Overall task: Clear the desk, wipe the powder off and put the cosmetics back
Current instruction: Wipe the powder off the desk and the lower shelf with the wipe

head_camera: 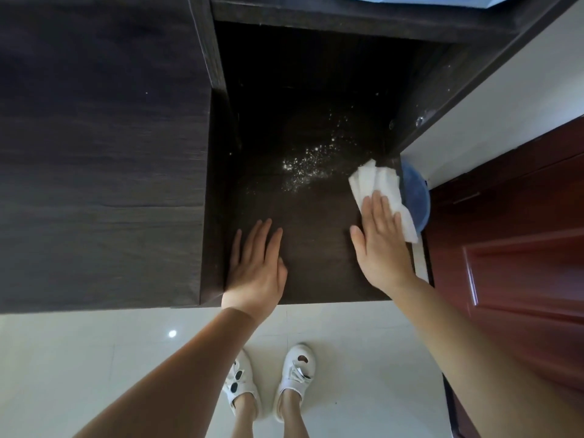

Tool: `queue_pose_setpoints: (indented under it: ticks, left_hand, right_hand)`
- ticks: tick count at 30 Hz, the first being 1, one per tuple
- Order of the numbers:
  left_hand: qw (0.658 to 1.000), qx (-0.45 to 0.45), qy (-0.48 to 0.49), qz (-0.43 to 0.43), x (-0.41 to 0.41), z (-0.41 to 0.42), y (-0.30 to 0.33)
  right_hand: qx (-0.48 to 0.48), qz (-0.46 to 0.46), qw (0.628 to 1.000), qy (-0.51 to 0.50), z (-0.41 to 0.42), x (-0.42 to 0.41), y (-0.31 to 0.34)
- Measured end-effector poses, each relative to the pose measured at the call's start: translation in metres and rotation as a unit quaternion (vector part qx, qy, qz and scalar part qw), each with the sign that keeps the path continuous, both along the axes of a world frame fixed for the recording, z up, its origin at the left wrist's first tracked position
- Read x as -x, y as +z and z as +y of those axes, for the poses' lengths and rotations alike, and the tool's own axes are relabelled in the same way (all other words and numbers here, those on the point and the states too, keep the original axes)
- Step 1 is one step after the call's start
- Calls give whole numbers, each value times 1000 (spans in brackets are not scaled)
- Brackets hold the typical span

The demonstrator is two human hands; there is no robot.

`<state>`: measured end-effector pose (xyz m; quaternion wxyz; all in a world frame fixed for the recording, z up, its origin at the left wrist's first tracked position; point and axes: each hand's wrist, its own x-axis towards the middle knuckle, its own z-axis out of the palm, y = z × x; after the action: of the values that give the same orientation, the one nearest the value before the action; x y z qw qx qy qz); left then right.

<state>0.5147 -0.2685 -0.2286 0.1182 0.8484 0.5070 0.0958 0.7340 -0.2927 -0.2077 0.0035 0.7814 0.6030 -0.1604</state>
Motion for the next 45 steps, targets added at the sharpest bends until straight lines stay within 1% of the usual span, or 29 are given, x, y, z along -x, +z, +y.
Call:
queue_pose_setpoints:
  ticks: [3, 5, 7, 8, 10, 12, 13, 14, 15, 16, 18, 20, 23, 24, 25, 27, 29, 31, 32, 33, 34, 35, 37, 38, 40, 41, 42, 43, 45]
  left_hand:
    - [1000, -6, -1, -6, 0, -1, -1]
    - [1000, -11, -2, -9, 1, -2, 0]
    - [1000, -13, -3, -9, 0, -2, 0]
    - [1000, -13, -3, -9, 0, -2, 0]
    - [1000, -10, 0, -14, 0, -1, 1]
    - [1000, -4, 0, -19, 0, -1, 2]
    - [1000, -1, -1, -21, 0, -1, 3]
    - [1000, 1, -2, -24, 0, -1, 3]
    - [1000, 1, -2, -27, 1, -1, 3]
    - [1000, 1, -1, -30, 1, -1, 2]
    - [1000, 2, 1, -29, 1, -1, 2]
    - [1000, 2, 0, -24, 1, -1, 1]
    - [1000, -2, 0, -30, 1, 0, 2]
    - [999, -1, -1, -33, 0, 0, 2]
    - [999, 1, -1, -35, 0, 0, 2]
    - [999, 0, -1, -39, 0, 0, 1]
    - [999, -1, -4, -40, 0, -1, 0]
    - [999, 2, -3, -43, 0, -1, 1]
    - [999, 4, -2, -46, -1, 0, 1]
    - [999, 7, -1, -48, -1, 0, 1]
    - [999, 8, 0, -49, 0, 0, 1]
    - [999, 9, 0, -49, 0, 0, 1]
    - [999, 12, 0, -46, 1, -1, 0]
    - [999, 13, 0, -43, 1, 0, 0]
    - [999, 18, 0, -36, 1, -1, 0]
    - [999, 22, 0, -34, 1, -1, 0]
    - [999, 25, -1, -35, 1, -1, 0]
    - [999, 29, -3, -36, 1, -1, 0]
    - [999, 31, -3, -35, 2, -1, 0]
  right_hand:
    - [-9, 18, 999, 29, 54, -11, -5]
    - [-1, 21, 1000, -19, 96, -13, -8]
    - [-3, 28, 997, -68, 116, 0, -6]
    - [-4, 36, 998, -55, 115, 13, -5]
    - [-17, 52, 997, 58, 89, 50, -4]
    - [-10, 74, 978, 194, 54, 77, 1]
    - [10, 82, 968, 238, 47, 75, 3]
    - [25, 88, 961, 259, 51, 65, 5]
    - [25, 82, 964, 253, 64, 50, 5]
    - [18, 63, 974, 217, 80, 32, 6]
    - [14, 39, 996, 74, 115, -4, 7]
    - [4, 49, 997, -60, 143, -19, 3]
    - [1, 38, 986, -164, 176, -7, -6]
    - [4, 41, 982, -183, 185, -3, -5]
    - [1, 40, 983, -177, 192, -1, -5]
    - [-7, 42, 995, -96, 199, 5, -4]
    - [-20, 61, 996, 57, 191, 30, -2]
    - [-25, 101, 971, 215, 175, 60, 1]
    - [-17, 110, 958, 265, 171, 64, 3]
    - [-17, 107, 952, 286, 173, 56, 2]
    - [-27, 86, 957, 274, 178, 39, 1]
    - [-43, 58, 969, 234, 180, 20, -3]
    - [-62, 20, 994, 88, 183, -23, -7]
    - [-59, 30, 998, 4, 184, -34, -5]
    - [-33, 40, 989, -135, 194, -29, -3]
    - [-23, 30, 985, -170, 202, -14, -1]
    - [-24, 39, 984, -174, 211, 4, 4]
    - [-38, 52, 990, -125, 220, 25, 3]
    - [-39, 104, 993, 35, 230, 71, -3]
